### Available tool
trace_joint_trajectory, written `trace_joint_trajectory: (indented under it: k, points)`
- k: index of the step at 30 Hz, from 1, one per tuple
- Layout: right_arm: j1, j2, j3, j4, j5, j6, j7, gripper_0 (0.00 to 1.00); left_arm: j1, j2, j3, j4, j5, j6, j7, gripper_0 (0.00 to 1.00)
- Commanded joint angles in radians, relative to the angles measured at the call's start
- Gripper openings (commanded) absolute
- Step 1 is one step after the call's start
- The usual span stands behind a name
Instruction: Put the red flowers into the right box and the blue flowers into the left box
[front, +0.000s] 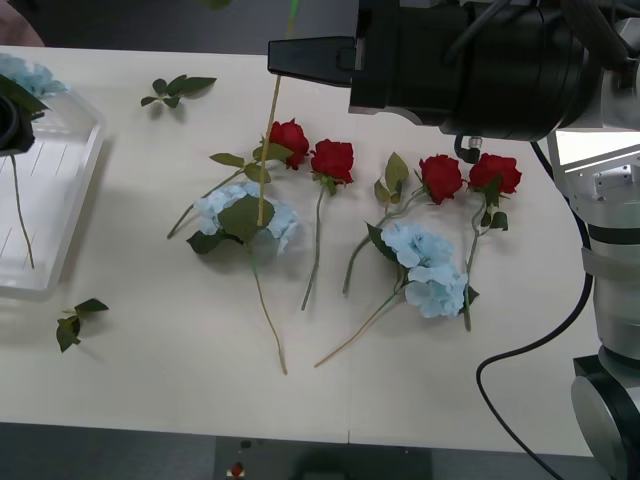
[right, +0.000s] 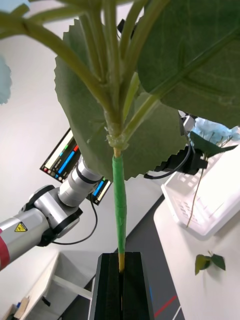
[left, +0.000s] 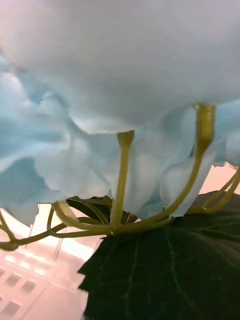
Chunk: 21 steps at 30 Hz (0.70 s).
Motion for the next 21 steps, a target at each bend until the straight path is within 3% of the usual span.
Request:
trace_joint_trajectory:
  k: [1,6,15,20,21]
  points:
    - [-0.042,0.03,0.001,0.0,0.003,-0.027,0.065,0.0,-0.066,0.02,-0.003,0.155,-0.042,-0.118,-0.122,0.0]
    - [-0.041,0.03,0.008,0.003,0.02,-0.028,0.073,0.0,-0.077,0.014,-0.003,0.349,-0.049,-0.23,-0.251,0.0]
    - [-0.041,0.03,0.011,0.003,0.02,-0.028,0.073,0.0,-0.077,0.011,-0.055,0.499,-0.059,-0.335,-0.336,0.0]
    - [-0.041,0.03,0.011,0.003,0.02,-0.028,0.073,0.0,-0.075,0.011,-0.124,0.507,-0.057,-0.393,-0.323,0.9]
    - [-0.041,0.03,0.011,0.003,0.02,-0.028,0.073,0.0,-0.075,0.011,-0.124,0.507,-0.056,-0.393,-0.323,0.97]
